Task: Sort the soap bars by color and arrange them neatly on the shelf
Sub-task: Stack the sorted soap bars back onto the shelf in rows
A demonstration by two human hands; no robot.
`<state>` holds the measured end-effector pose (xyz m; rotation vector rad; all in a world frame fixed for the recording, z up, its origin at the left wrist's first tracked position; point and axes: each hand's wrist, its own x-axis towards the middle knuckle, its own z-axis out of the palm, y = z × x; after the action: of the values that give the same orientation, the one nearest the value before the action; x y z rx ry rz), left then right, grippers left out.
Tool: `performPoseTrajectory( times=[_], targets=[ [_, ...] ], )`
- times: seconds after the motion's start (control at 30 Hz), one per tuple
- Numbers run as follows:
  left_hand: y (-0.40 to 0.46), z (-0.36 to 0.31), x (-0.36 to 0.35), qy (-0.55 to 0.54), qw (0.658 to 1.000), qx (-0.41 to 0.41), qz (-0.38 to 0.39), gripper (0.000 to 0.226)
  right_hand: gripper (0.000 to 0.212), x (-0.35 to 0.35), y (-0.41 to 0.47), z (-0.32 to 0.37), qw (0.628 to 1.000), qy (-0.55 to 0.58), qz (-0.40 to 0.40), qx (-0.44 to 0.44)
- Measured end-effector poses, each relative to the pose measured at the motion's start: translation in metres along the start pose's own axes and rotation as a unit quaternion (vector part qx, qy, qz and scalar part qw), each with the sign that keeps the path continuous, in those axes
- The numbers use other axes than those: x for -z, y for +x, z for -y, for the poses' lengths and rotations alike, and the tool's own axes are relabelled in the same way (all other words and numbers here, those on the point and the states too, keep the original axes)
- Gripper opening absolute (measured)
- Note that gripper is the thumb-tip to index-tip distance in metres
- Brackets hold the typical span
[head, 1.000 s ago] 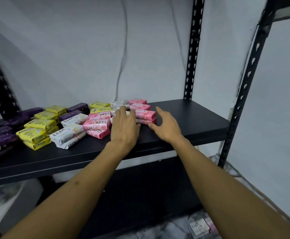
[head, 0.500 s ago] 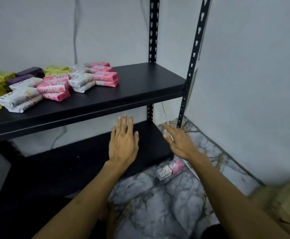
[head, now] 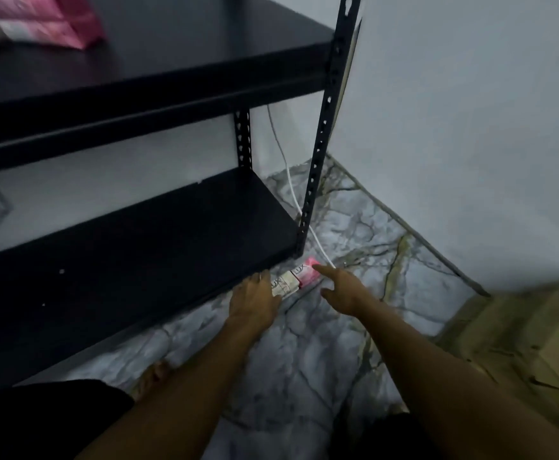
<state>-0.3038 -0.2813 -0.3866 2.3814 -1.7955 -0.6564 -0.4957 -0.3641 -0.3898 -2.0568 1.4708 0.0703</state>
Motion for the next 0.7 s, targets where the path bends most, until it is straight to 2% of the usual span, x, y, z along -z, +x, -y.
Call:
performPoseTrajectory(
  times=[0.17, 0.3, 0.33, 0.43, 0.53, 0.7],
  targets=[
    [0.065, -0.003, -0.05, -0.058, 0.998, 0.021, 0.033, 0.072, 0.062, -0.016, 0.07, -0.009, 0.998, -0.046, -0.012, 0.033],
    [0.105, -0.005, -0.084, -0.031, 0.998, 0.028, 0.045, 0.084, 0.071, -0.033, 0.116, -0.028, 0.99, -0.116, 0.004, 0.084],
    [0.11, -0.004, -0.092, -0.019, 0.999, 0.024, 0.041, 0.081, 0.066, -0.036, 0.124, -0.032, 0.987, -0.126, 0.013, 0.101],
    [0.117, 0.0, -0.105, 0.009, 1.0, 0.014, 0.022, 0.057, 0.035, -0.042, 0.14, -0.043, 0.984, -0.118, 0.018, 0.132],
    [0.119, 0.002, -0.105, 0.03, 0.999, 0.005, 0.01, 0.051, 0.029, -0.039, 0.148, -0.046, 0.98, -0.119, 0.029, 0.158],
    [0.113, 0.005, -0.104, 0.015, 1.0, 0.017, 0.015, 0.047, 0.032, -0.046, 0.139, -0.044, 0.981, -0.113, 0.035, 0.153]
  ],
)
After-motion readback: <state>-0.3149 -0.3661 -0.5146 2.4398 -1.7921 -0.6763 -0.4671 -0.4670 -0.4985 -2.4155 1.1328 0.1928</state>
